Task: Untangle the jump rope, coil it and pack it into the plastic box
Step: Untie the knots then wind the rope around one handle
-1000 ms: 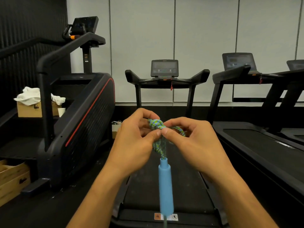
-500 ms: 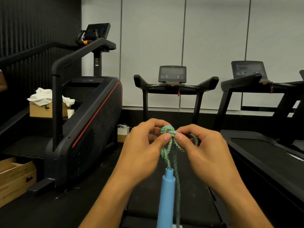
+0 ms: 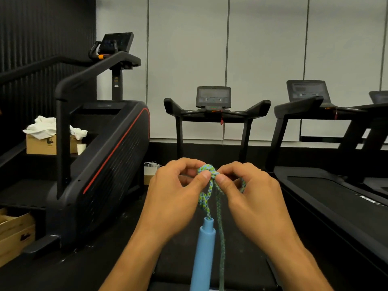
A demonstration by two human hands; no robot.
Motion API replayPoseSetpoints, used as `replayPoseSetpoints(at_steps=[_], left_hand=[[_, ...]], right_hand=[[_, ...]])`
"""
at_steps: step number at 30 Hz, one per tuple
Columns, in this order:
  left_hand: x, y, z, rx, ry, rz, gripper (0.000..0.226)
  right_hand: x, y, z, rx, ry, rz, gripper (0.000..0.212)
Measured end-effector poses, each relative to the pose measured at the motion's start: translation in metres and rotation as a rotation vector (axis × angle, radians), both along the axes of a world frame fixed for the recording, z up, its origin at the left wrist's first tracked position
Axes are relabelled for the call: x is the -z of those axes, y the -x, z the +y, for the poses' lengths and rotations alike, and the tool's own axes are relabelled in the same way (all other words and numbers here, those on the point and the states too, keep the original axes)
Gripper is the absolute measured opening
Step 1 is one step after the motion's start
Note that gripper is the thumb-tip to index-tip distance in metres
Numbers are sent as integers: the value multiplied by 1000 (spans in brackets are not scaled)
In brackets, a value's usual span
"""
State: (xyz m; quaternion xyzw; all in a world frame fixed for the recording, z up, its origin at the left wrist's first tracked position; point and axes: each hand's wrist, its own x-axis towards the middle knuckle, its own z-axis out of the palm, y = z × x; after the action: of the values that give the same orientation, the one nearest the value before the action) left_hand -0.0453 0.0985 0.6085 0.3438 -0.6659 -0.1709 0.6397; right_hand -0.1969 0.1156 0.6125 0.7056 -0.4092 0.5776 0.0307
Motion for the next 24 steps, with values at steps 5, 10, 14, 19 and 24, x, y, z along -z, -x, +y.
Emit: replayPoseSetpoints(at_steps=[5, 10, 14, 19, 24], left_hand=[[0, 7, 1, -12, 11, -25, 8], [1, 12, 0, -88, 62, -67, 9], [2, 14, 1, -106, 81, -70, 11], [1, 14, 2, -76, 50, -32, 10], [1, 12, 1, -30, 16, 8, 10]], right_hand=[[0, 3, 2, 69, 31, 44, 8], [0, 4, 5, 60, 9, 55, 6], [-1, 5, 5, 60, 33, 40, 6], [-3, 8, 4, 21, -13, 24, 6], [-2, 4, 3, -13, -25, 30, 6]])
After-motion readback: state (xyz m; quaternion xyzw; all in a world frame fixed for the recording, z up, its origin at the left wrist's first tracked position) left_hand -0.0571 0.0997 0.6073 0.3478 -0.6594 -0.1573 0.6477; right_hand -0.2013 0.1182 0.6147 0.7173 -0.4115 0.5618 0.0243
